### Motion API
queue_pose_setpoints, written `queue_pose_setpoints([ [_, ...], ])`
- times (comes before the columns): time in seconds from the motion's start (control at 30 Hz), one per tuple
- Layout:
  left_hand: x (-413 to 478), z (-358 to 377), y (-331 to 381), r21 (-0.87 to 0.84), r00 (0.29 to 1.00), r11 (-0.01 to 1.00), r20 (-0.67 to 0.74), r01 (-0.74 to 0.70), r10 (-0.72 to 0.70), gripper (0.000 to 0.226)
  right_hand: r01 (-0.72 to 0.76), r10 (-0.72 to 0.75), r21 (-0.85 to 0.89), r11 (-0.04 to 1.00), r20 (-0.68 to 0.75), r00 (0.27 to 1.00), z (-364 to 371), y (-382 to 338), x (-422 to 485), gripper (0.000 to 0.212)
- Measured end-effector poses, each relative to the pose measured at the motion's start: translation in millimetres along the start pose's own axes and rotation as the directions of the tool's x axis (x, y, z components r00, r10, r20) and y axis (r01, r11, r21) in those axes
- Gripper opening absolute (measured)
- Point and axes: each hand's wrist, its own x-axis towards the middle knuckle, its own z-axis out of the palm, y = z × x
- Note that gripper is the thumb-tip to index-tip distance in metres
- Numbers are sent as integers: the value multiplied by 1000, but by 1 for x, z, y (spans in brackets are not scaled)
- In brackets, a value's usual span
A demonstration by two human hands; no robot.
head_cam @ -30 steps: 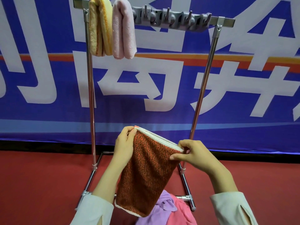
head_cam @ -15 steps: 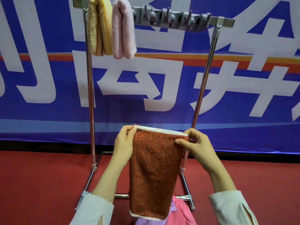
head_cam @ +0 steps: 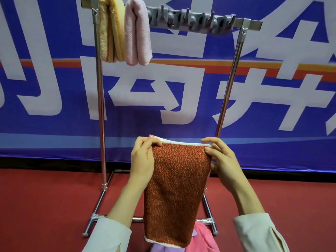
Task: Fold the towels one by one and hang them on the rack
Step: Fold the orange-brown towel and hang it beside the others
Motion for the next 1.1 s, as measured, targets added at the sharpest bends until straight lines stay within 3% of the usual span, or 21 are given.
queue_pose_setpoints([
  [0.1,-1,5,4,19,997,997,25,71,-72,13,31,-32,24,999,70,997,4,-3,-3,20],
  [0.23,-5,13,9,192,992,974,-12,124,-124,48,62,-59,-8,998,193,979,7,-5,-7,20],
  [0.43,-10,20,11,278,993,958,-117,62,-30,48,104,-52,-123,987,367,929,20,-8,-12,15],
  [0.5,-11,20,11,273,992,960,-118,67,-35,43,115,-40,-168,979,397,917,23,-10,-13,12],
  [0.63,-10,15,10,230,981,961,-151,153,-120,40,97,7,-197,976,468,884,26,-11,-14,31],
  [0.73,-8,13,12,147,958,955,-168,258,-233,39,122,-2,-246,962,438,899,28,-11,-14,20],
  [0.93,1,4,5,-39,964,963,16,265,-265,22,339,-185,-347,875,407,895,27,-9,-12,13],
  [1.1,-1,4,2,9,961,963,-65,271,-270,34,416,-174,-400,817,516,839,25,-9,-11,12],
])
